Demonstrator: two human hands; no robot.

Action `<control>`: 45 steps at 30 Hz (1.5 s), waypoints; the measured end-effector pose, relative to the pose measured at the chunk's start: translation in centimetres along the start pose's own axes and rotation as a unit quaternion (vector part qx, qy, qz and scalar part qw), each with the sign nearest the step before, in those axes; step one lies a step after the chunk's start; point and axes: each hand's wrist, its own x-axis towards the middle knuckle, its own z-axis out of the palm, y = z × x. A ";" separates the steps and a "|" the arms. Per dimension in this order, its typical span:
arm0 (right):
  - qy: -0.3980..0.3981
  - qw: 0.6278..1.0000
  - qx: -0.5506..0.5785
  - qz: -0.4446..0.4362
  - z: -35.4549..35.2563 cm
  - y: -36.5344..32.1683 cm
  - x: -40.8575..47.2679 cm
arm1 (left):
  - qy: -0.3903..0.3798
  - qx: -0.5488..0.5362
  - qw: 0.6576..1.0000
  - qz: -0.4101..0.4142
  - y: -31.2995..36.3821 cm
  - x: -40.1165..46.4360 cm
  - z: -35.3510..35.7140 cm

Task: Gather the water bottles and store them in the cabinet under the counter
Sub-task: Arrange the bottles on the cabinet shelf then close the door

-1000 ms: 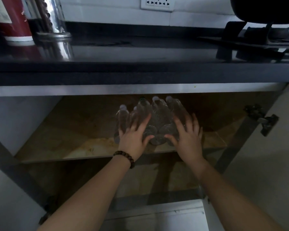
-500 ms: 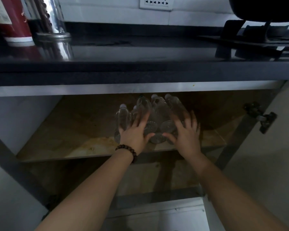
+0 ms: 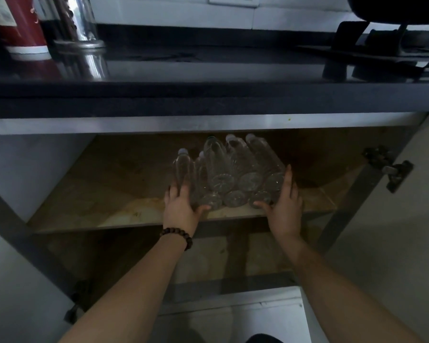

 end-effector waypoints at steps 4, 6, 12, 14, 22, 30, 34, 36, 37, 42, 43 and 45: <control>0.002 1.000 0.001 0.009 0.4 0.0 0.2 | 0.002 -0.001 1.000 -0.004 0.0 0.2 0.2; 0.003 1.000 -0.004 0.014 0.5 0.0 0.3 | 0.007 0.003 1.000 -0.010 0.2 0.2 0.3; -0.007 1.000 -0.016 0.017 0.5 -0.3 0.5 | 0.010 0.018 1.000 -0.013 0.6 -0.2 0.0; -0.009 1.000 -0.009 0.005 0.2 -0.2 0.4 | 0.005 0.017 1.000 -0.008 0.5 -0.3 -0.1; -0.029 0.998 -0.033 0.036 -1.4 4.1 1.1 | 0.015 0.070 0.994 0.077 0.9 -0.4 0.2; -0.054 0.997 -0.047 0.027 -2.0 3.6 2.3 | -0.003 0.095 0.992 0.081 1.4 -0.5 0.9; -0.040 0.997 -0.021 -0.063 -3.6 1.4 1.8 | 0.020 0.097 0.988 0.119 2.2 -0.6 0.7; -0.046 0.987 -0.073 -0.138 -3.7 -0.2 2.0 | 0.025 0.120 0.980 0.157 2.9 -0.6 0.7; -0.055 0.981 -0.098 -0.159 -3.4 -0.8 2.2 | 0.023 0.128 0.977 0.169 3.1 -0.5 0.8; -0.086 0.977 -0.133 -0.145 -1.5 -1.6 2.8 | 0.004 0.140 0.976 0.166 3.4 -0.4 1.0; -0.083 0.978 -0.135 -0.139 -1.4 -1.5 2.8 | 0.002 0.140 0.976 0.166 3.5 -0.5 0.9; -0.082 0.977 -0.148 -0.133 -1.1 -1.6 2.9 | -0.005 0.139 0.977 0.162 3.6 -0.4 0.8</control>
